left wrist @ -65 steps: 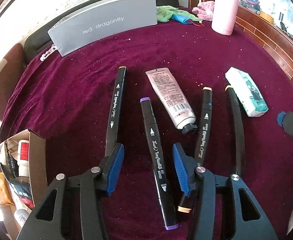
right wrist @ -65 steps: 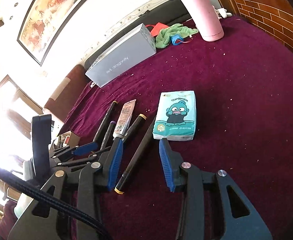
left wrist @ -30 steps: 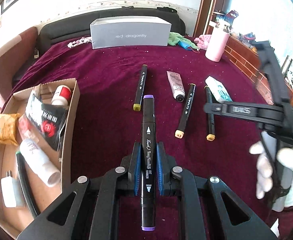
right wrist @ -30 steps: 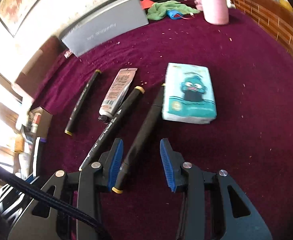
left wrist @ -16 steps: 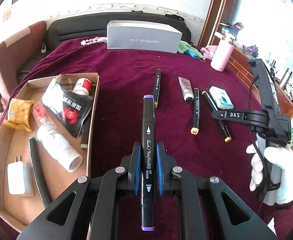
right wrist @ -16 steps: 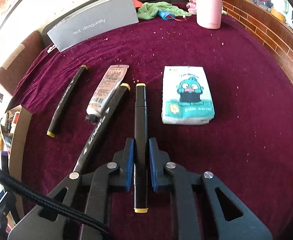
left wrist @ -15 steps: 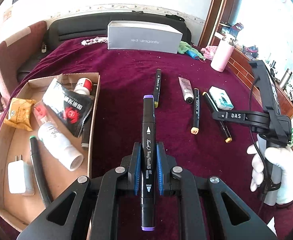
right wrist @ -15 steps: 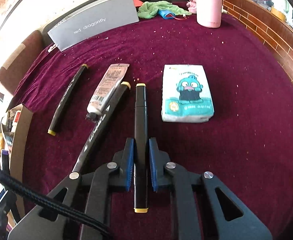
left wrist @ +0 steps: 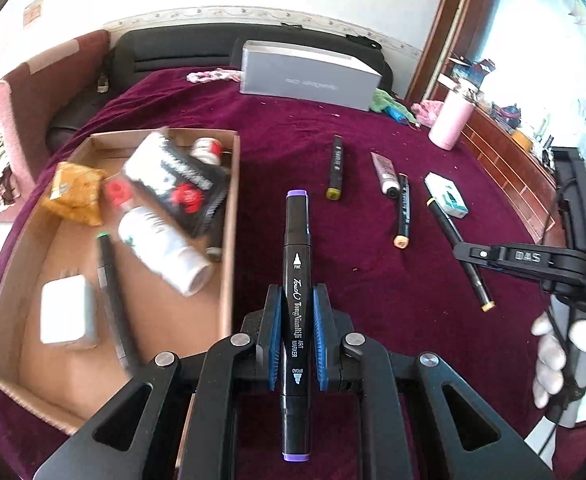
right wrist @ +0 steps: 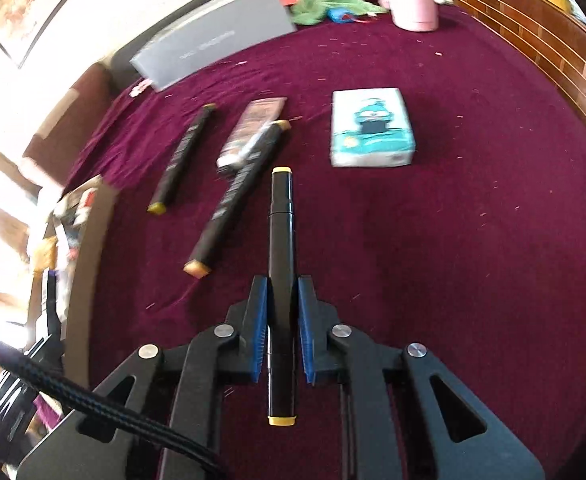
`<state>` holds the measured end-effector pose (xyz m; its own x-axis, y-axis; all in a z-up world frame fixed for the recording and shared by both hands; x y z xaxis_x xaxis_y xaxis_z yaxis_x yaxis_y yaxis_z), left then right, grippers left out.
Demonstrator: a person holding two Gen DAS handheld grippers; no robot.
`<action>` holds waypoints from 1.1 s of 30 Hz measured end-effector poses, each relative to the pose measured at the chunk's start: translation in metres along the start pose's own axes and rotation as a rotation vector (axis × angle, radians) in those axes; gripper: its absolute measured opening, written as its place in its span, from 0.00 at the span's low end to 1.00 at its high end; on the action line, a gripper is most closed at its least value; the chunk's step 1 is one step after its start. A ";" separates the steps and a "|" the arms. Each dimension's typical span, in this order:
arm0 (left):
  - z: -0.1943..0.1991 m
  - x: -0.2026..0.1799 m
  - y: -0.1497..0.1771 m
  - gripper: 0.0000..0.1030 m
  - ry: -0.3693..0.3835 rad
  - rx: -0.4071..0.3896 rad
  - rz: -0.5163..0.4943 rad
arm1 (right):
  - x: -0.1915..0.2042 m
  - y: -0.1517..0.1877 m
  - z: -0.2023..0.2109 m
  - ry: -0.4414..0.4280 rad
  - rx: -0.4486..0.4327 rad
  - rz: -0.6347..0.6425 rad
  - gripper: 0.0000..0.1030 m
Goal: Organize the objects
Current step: 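Carry the purple-capped marker into the box while the right gripper carries its marker there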
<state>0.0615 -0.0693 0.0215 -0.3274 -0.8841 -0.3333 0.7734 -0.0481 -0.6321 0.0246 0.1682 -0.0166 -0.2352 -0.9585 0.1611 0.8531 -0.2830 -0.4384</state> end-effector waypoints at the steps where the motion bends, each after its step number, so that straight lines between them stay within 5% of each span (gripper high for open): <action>1: 0.005 0.005 0.001 0.12 -0.007 -0.007 0.008 | 0.007 0.003 0.005 -0.014 -0.003 0.014 0.12; 15: 0.069 0.109 -0.010 0.12 -0.164 -0.084 0.118 | 0.160 0.031 0.043 -0.274 0.022 0.233 0.13; 26: 0.058 0.184 -0.017 0.12 -0.240 -0.023 0.160 | 0.261 0.067 0.013 -0.316 0.101 0.384 0.13; 33: 0.048 0.198 -0.012 0.12 -0.224 0.013 0.162 | 0.287 0.082 -0.008 -0.294 0.134 0.430 0.13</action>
<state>0.0131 -0.2657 -0.0034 -0.0718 -0.9615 -0.2651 0.8135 0.0973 -0.5734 0.0235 -0.1304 -0.0135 0.2722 -0.9315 0.2412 0.9002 0.1580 -0.4057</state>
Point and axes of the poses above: each gripper's, at about its wrist camera, not at the fingertips, and z roughly against the way its jaws point, x to its left, y to its underside, the point moved 6 cm from there along -z, roughly the way its jaws point, and after that the axes turned 12 degrees about y, right-handed, at the moved point
